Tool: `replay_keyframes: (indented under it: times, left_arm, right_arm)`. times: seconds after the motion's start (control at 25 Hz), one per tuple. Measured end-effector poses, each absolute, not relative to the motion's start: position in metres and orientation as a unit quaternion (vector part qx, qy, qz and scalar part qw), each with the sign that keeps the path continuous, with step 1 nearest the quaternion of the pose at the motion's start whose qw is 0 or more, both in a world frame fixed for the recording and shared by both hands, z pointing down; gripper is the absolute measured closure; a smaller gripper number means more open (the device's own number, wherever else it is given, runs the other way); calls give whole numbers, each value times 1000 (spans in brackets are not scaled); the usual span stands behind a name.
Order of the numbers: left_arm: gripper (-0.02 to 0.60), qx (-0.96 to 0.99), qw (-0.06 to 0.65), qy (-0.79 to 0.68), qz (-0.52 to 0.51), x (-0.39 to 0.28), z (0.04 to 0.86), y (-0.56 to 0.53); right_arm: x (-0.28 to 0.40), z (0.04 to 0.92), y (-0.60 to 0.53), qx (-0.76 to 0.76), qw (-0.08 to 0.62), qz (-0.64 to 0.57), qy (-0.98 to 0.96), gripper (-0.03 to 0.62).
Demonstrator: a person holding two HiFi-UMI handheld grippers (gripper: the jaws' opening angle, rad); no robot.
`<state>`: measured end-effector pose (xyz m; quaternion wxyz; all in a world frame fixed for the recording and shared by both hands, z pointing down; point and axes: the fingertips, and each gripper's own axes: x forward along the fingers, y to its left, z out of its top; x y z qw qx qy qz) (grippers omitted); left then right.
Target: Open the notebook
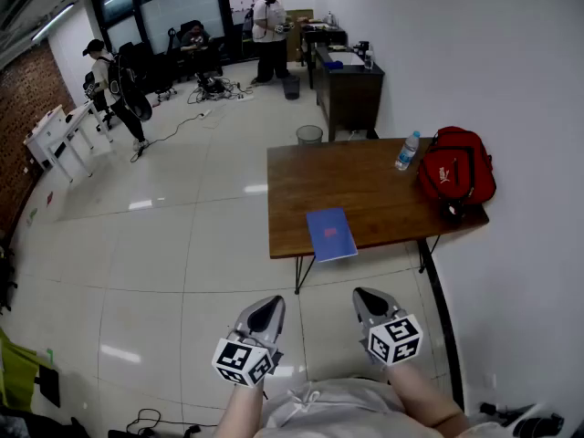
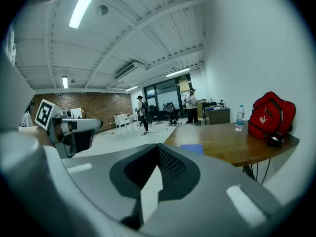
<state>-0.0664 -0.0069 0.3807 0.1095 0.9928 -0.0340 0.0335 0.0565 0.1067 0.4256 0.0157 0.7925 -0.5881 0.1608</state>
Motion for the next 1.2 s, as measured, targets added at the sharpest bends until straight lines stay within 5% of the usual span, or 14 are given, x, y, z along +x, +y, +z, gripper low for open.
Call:
replay_keyframes:
  times: [0.52, 1.2]
  left_arm:
    - [575, 989, 131, -45, 47, -62, 414, -41]
    - [575, 976, 158, -55, 138, 87, 503, -114]
  right_arm:
    - [76, 450, 80, 798, 27, 185, -572, 588]
    - [232, 564, 1, 778, 85, 296, -548, 554]
